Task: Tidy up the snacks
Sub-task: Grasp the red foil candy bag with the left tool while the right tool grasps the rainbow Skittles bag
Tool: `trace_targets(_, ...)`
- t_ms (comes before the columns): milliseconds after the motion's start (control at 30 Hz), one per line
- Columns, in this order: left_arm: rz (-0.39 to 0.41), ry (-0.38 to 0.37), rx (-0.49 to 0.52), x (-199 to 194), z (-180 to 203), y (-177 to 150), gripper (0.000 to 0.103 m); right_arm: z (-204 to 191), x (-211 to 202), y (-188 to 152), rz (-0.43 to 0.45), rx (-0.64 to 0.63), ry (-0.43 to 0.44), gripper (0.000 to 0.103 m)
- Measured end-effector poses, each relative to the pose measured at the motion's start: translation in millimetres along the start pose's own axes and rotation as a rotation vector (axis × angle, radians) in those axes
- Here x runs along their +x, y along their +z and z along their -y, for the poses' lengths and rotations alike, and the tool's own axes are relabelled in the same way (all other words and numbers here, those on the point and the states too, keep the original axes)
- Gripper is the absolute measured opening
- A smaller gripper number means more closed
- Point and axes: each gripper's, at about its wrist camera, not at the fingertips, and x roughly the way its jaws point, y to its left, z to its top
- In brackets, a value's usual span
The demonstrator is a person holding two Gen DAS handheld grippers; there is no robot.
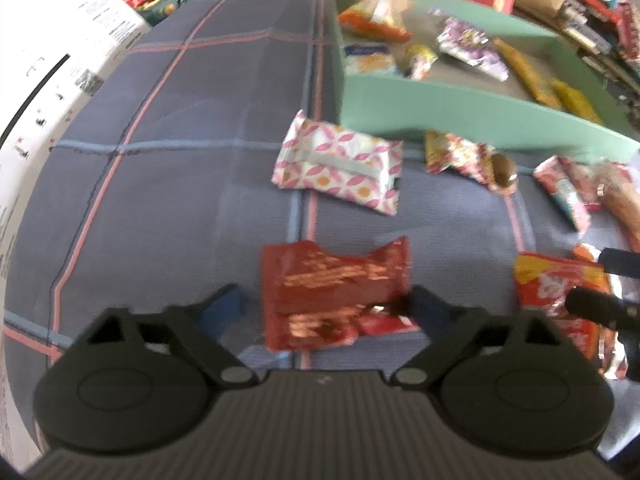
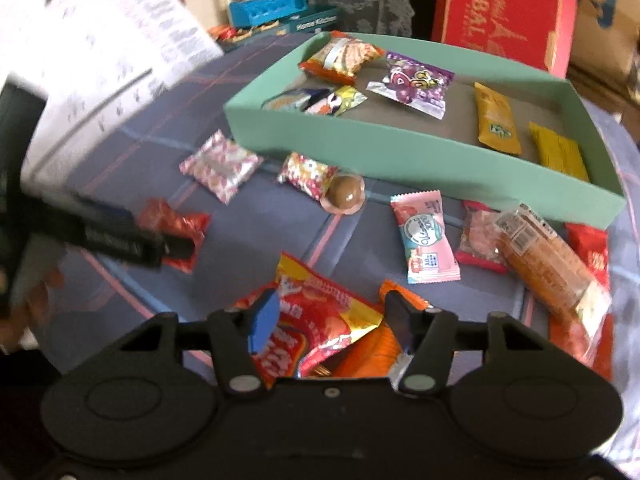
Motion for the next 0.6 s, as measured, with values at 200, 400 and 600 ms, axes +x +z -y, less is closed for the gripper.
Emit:
trace_targets(200, 0.027, -0.047, 0.001, -6, 2, -2, 0.047, 12, -10, 11, -0.038, 0.132, 0.052, 0.059)
trace_targets(400, 0.039, -0.07, -0.038, -6, -8, -2, 0.041, 6, -10, 7, -0.137, 0.2, 0.062, 0.06)
trace_targets(600, 0.044, -0.115, -0.074, -7, -23, -4, 0.04, -11, 1, 14, -0.207, 0.2, 0.03, 0.063)
